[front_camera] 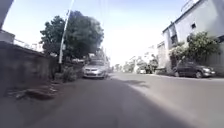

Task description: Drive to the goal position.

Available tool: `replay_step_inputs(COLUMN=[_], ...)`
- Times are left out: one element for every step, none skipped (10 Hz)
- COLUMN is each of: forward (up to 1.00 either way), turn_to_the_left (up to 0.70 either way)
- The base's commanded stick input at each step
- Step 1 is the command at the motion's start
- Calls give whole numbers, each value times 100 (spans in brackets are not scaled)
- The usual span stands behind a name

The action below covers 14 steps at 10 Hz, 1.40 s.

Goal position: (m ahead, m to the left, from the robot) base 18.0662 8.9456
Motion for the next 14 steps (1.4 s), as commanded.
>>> replay_step_inputs(forward=[100, 100, 100, 100, 100, 100, 100, 100, 100, 100, 100, 100, 100, 100], turn_to_the_left=[0, 0, 0, 0, 0, 0, 0, 0, 0, 0, 0, 0, -1, -27])
